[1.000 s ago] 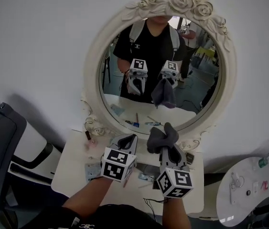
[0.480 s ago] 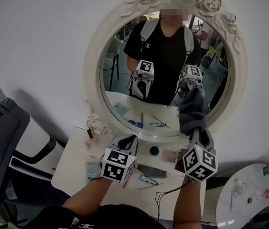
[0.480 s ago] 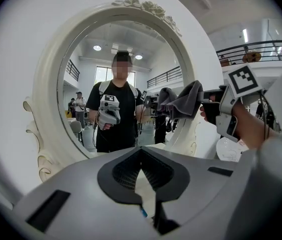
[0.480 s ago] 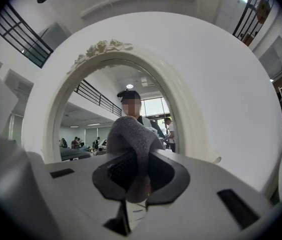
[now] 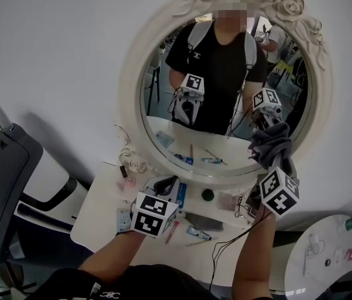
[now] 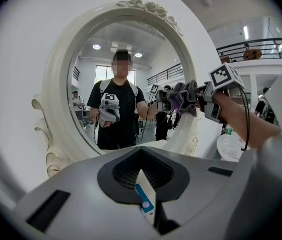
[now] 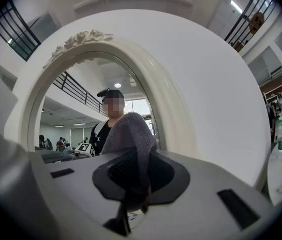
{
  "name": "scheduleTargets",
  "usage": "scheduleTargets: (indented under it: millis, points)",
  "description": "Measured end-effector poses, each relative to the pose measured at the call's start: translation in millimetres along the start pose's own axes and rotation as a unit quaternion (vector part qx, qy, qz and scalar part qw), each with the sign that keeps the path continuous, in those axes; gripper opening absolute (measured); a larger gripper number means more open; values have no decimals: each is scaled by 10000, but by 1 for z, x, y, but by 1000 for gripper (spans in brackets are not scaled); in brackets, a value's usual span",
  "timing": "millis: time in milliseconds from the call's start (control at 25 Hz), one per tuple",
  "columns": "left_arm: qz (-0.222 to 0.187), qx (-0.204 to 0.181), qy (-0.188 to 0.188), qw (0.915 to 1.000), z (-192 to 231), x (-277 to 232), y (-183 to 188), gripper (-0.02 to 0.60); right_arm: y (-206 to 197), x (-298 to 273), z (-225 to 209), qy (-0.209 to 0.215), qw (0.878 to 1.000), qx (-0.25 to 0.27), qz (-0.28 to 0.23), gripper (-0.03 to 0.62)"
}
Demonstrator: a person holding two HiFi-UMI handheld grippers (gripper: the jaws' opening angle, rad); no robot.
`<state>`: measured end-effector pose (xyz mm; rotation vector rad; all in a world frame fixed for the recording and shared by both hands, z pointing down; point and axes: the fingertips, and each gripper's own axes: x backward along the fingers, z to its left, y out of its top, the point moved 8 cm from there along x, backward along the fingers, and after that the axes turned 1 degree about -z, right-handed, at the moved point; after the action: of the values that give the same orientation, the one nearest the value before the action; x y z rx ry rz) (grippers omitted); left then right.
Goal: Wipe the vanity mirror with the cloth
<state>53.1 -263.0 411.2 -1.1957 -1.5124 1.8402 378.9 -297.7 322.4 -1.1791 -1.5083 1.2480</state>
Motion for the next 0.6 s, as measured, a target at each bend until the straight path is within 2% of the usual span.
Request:
scheduleTargets:
  millis: [600]
  points:
    - [-86,-12,-164,9998,-7,-2,2,6,22,-3,5,-81,9999,-28,-139,41]
